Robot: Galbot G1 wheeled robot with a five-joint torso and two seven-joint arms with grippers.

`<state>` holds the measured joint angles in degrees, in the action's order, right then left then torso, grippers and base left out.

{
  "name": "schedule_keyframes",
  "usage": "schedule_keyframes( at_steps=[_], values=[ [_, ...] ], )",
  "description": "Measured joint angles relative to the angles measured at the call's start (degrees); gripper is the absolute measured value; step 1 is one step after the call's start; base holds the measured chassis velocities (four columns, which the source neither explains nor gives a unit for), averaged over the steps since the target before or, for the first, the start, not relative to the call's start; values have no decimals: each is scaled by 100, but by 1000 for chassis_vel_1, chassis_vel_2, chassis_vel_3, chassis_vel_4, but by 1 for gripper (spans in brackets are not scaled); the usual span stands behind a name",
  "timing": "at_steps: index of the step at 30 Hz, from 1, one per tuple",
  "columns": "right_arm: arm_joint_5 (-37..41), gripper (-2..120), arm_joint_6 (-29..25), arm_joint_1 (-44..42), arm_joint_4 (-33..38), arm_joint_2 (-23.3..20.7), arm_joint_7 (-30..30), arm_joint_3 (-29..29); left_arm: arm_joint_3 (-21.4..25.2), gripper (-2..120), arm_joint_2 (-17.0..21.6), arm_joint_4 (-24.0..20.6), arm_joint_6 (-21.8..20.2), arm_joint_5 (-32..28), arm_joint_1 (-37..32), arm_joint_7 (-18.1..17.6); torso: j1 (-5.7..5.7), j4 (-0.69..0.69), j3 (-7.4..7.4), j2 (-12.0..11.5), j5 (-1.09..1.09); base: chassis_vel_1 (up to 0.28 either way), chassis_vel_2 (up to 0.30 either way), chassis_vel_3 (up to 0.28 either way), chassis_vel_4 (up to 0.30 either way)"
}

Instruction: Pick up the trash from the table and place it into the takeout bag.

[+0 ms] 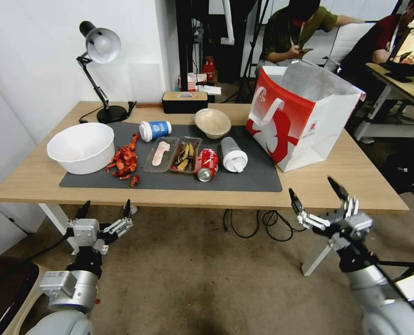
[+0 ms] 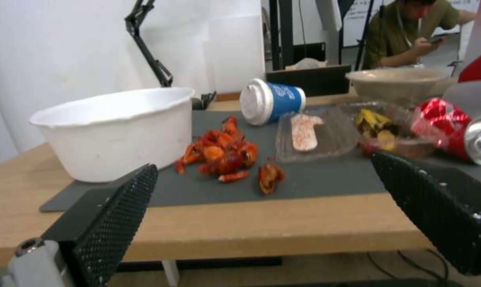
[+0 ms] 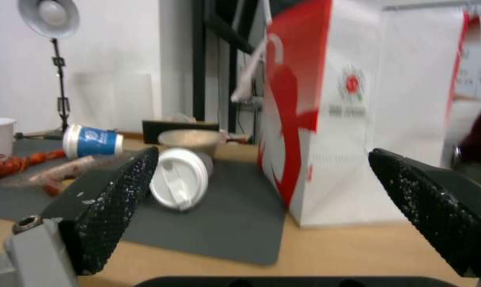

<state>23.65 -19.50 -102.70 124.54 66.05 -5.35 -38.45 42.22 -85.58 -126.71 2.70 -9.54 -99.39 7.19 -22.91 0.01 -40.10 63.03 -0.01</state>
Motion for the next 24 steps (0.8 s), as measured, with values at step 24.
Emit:
schedule_keyframes(
  at_steps=[24],
  values=[
    [400,100,379,-54,-336,141,274,320,40,100,13,384,511,64,49,126,0,-1,0,-1,1,0,0,0,0]
  ],
)
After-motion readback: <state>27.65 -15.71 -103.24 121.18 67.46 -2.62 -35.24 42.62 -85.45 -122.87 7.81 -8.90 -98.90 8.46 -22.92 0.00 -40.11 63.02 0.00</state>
